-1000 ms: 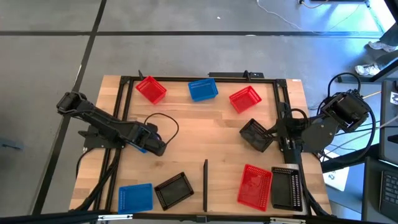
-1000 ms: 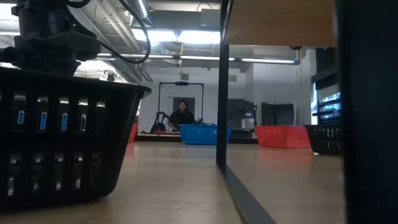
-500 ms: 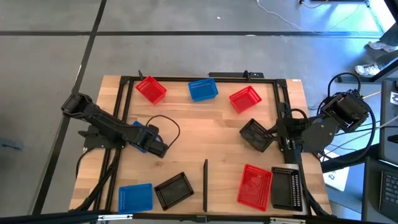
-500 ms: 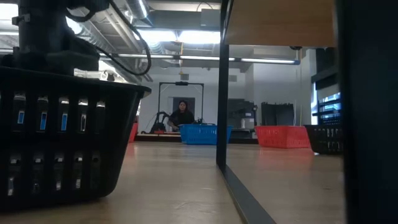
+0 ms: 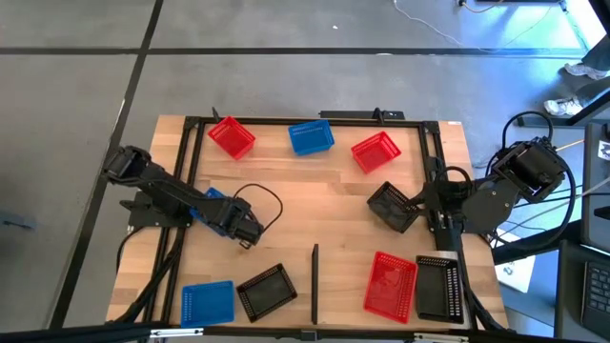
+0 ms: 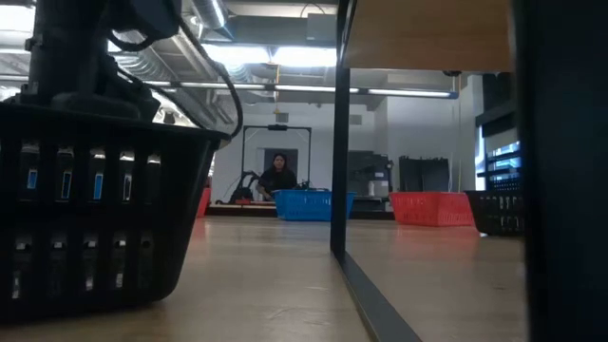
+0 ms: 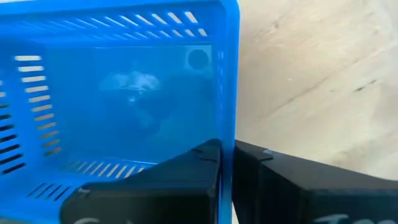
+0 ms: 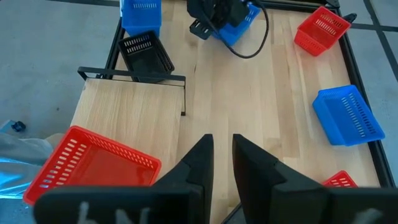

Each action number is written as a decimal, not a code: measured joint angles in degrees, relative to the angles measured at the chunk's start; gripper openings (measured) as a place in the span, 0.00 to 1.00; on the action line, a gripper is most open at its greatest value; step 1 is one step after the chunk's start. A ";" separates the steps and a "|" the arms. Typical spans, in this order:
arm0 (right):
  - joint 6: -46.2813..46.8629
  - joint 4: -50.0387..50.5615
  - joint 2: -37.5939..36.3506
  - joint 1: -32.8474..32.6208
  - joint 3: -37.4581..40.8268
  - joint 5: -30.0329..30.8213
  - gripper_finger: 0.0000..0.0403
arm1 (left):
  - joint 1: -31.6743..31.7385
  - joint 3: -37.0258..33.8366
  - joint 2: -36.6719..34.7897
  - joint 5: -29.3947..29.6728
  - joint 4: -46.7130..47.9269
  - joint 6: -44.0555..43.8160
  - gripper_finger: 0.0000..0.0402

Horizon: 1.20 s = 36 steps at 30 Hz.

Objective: Stack baskets on shelf by color
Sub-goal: Put the middle blue bin on the shelf

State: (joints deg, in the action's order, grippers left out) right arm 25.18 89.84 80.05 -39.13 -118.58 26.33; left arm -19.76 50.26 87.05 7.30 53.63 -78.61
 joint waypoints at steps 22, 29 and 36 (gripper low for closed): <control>1.69 0.12 0.85 4.94 0.32 20.63 0.14 | 0.51 32.93 9.02 36.40 30.35 41.60 0.00; -1.59 -0.15 0.95 7.61 7.83 25.48 0.14 | 1.11 42.78 20.11 54.45 36.36 55.27 0.00; -2.99 -9.29 0.94 10.10 16.22 37.26 0.14 | 3.30 48.68 26.72 61.83 35.94 69.42 0.00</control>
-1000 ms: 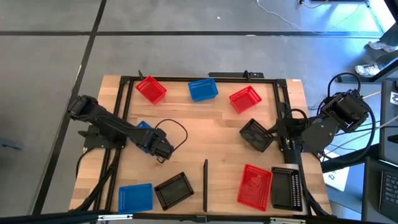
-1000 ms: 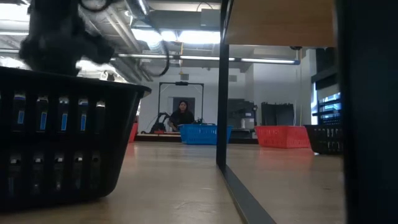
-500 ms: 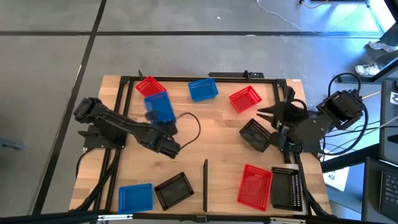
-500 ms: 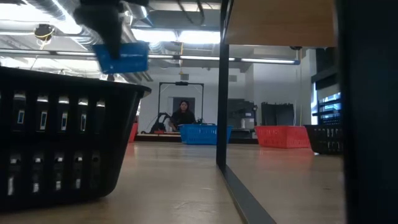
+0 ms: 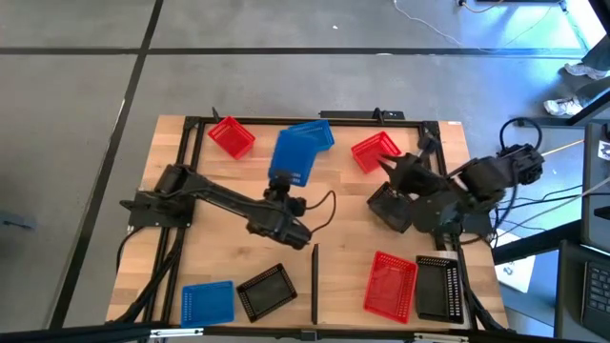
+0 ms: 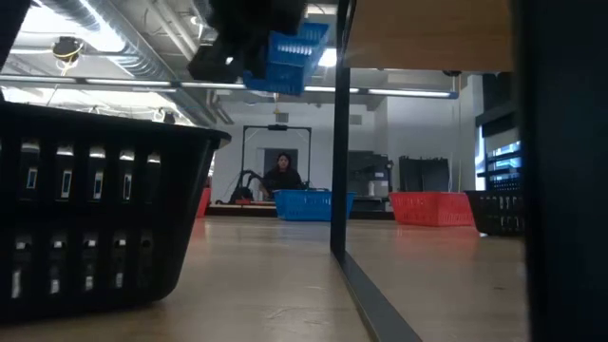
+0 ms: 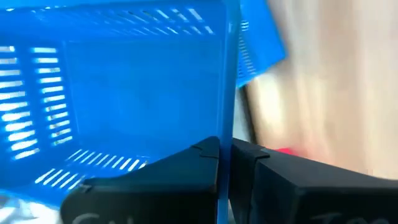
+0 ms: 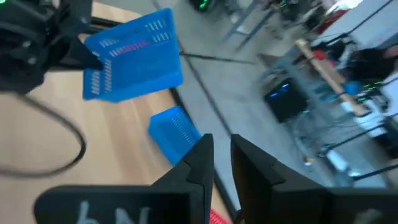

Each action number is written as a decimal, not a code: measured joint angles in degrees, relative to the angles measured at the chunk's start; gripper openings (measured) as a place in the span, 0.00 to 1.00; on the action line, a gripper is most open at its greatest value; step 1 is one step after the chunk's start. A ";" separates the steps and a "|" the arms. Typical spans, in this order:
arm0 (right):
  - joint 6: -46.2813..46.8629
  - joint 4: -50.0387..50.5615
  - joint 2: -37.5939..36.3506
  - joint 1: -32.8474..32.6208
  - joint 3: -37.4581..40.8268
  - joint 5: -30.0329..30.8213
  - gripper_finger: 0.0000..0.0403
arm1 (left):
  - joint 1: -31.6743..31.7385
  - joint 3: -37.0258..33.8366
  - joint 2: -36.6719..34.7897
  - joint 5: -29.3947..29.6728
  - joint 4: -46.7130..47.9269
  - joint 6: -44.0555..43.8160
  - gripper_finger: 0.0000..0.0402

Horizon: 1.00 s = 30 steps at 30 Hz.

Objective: Stack baskets on shelf by color
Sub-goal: Put the middle blue bin on the shelf

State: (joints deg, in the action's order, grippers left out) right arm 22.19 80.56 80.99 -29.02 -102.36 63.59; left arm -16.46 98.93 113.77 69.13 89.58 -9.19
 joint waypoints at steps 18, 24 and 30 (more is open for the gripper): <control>-26.86 -31.83 -0.04 8.40 9.33 -12.76 0.14 | -1.30 7.46 1.25 5.72 -6.05 11.43 0.00; -27.01 -32.36 -0.04 12.23 9.33 -23.41 0.14 | -1.95 7.85 1.25 4.87 -6.84 11.44 0.00; -28.28 -33.20 -0.04 13.74 9.33 -24.65 0.07 | -1.93 7.85 1.25 4.67 -6.84 11.43 0.00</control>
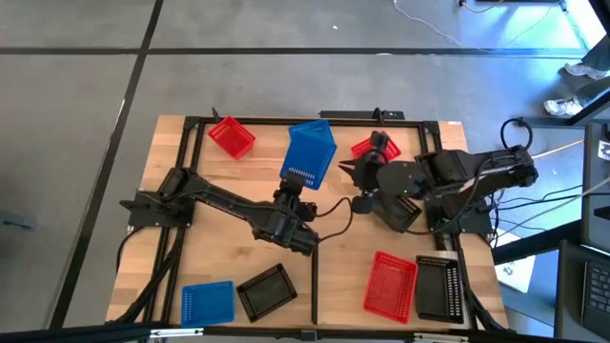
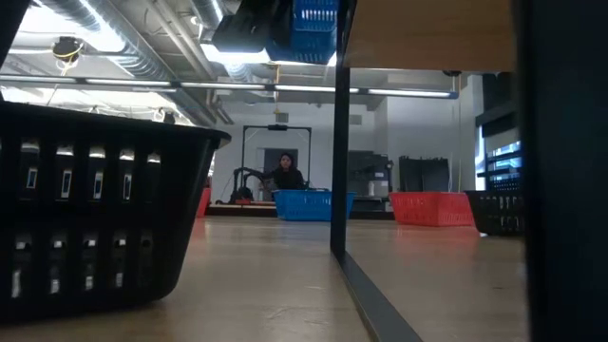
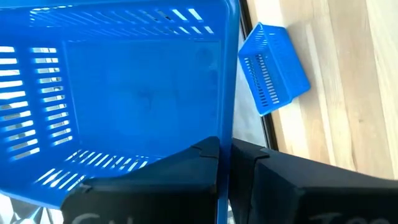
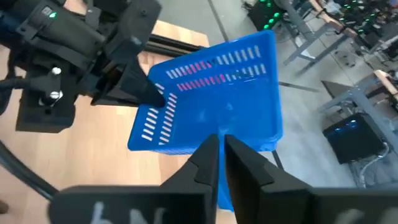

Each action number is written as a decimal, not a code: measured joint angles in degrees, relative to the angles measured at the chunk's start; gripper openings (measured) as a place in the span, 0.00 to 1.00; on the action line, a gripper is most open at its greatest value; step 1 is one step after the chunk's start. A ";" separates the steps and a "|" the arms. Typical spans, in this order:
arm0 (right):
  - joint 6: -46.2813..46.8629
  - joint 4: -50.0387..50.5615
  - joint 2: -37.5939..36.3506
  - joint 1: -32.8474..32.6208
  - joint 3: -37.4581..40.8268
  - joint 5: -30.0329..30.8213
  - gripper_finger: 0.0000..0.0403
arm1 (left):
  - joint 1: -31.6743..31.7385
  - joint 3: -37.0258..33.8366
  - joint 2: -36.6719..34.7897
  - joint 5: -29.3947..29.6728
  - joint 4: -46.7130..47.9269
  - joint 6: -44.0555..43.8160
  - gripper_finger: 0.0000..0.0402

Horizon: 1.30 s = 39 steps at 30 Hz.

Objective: Stack baskets on shelf by color
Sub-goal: Put the middle blue bin on the shelf

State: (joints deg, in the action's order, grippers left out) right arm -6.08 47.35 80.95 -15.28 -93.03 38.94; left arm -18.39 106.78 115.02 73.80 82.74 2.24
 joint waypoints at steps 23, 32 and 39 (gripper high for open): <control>2.37 -2.18 0.29 2.95 0.00 0.64 0.31 | -0.20 0.00 -0.01 -2.07 -9.16 13.75 0.00; 4.36 -1.29 0.37 6.35 0.72 -0.01 0.31 | -0.27 0.00 -0.02 0.78 -17.47 25.15 0.00; 7.65 -1.05 0.37 8.47 0.72 -0.15 0.28 | -0.55 0.00 -0.02 1.86 -19.47 26.87 0.00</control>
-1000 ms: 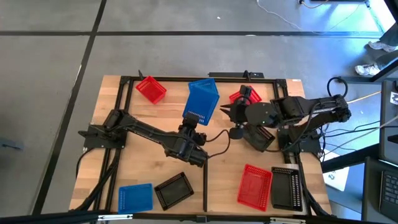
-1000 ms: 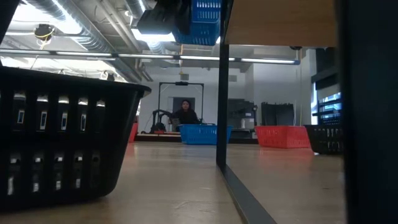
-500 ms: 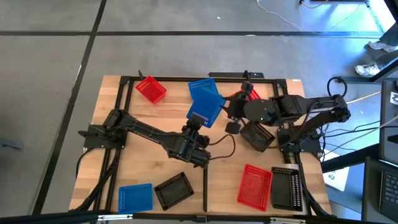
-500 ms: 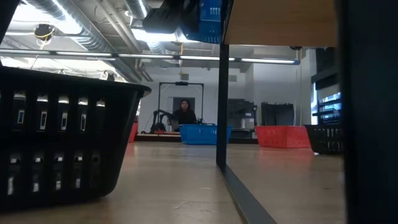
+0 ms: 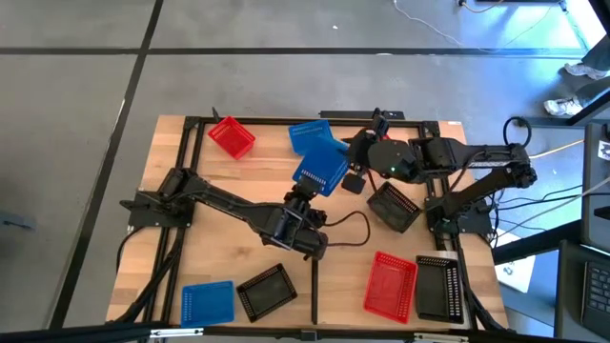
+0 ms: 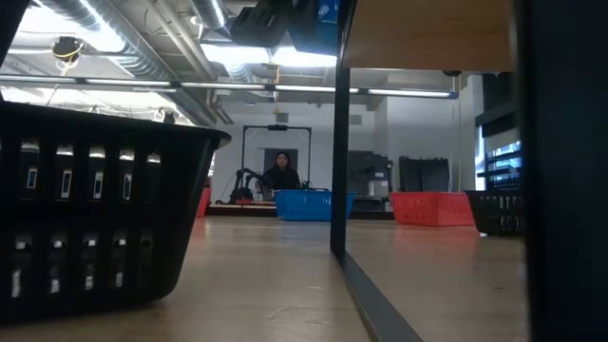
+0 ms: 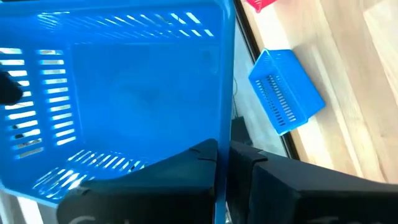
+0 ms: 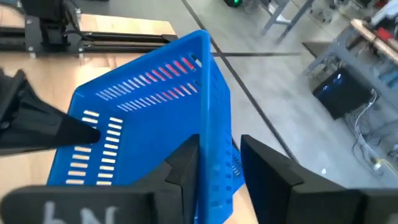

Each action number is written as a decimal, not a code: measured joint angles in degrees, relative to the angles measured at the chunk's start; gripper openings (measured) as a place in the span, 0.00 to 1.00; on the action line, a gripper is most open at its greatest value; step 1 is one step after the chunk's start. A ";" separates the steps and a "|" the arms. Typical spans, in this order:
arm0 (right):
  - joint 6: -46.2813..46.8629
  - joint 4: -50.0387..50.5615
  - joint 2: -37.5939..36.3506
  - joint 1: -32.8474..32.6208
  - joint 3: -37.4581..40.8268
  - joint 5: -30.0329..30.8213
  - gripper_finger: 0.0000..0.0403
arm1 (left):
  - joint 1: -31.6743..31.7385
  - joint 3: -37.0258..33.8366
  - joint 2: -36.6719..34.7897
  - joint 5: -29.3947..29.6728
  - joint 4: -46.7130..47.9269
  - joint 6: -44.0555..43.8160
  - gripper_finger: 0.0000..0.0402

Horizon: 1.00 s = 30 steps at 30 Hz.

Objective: Stack baskets on shelf by color
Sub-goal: Put the middle blue bin on the shelf

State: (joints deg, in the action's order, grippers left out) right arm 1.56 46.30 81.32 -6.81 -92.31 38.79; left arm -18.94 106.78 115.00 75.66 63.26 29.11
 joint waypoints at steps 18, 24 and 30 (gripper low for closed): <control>1.26 0.84 0.00 0.37 0.00 -5.24 0.02 | 0.13 -0.02 0.00 -3.03 -5.07 -4.11 0.03; 1.42 0.75 -0.02 0.35 0.00 -5.90 0.02 | 0.15 -0.02 0.00 -3.24 -7.91 -4.14 0.08; 2.52 1.12 -0.09 0.35 0.00 -5.91 0.02 | 0.14 -0.02 0.00 -3.34 -10.40 -4.13 0.10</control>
State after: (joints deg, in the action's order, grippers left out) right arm 4.09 47.42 81.23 -6.46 -92.31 32.88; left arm -18.79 106.76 115.00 72.31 52.87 24.97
